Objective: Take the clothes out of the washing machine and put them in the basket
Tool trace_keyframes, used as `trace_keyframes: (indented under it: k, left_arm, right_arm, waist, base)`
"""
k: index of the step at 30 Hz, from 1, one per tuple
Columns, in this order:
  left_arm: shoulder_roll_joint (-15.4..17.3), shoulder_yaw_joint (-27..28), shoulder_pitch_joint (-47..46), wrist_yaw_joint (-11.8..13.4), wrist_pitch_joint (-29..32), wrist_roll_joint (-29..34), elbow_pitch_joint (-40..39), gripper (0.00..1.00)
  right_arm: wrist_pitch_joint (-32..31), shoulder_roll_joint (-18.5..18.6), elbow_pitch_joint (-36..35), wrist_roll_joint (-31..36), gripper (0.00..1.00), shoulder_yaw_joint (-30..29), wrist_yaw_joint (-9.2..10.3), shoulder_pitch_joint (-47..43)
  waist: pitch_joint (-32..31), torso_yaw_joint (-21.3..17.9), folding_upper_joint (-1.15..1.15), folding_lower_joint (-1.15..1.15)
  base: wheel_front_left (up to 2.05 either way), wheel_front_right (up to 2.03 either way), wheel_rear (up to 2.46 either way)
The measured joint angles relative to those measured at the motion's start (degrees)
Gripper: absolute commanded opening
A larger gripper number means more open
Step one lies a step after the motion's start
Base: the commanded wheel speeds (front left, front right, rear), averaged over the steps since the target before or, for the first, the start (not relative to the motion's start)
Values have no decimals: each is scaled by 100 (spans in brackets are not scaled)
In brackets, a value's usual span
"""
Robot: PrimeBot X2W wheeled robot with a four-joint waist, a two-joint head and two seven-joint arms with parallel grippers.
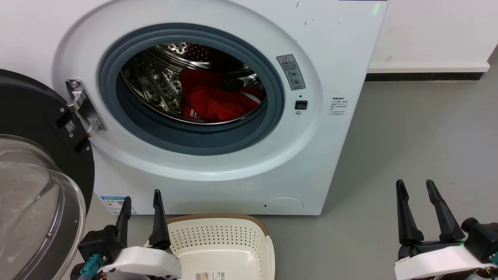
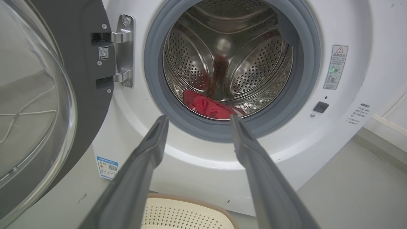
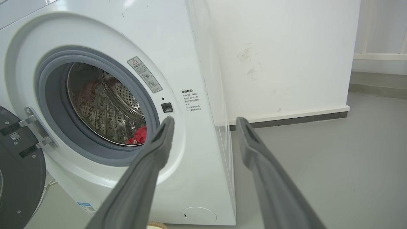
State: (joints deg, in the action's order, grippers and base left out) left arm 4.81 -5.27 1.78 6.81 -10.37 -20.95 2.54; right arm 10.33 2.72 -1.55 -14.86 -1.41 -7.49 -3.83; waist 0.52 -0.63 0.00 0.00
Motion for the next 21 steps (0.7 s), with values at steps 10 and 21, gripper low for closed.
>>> trace_keyframes:
  k: [10,21]
  left_arm:
    - [-24,18,40,25,-129,520,-5,100]
    - [-49,12,121,49,-253,1073,27,100]
  right_arm:
    - [125,0,-96,504,100,24,-1,-60]
    - [254,1,-164,1051,100,44,-1,-144]
  waist:
    - [-3,-8,0,0]
    - [-8,-13,0,0]
  base:
    - [0,0,0]
    - [0,0,0]
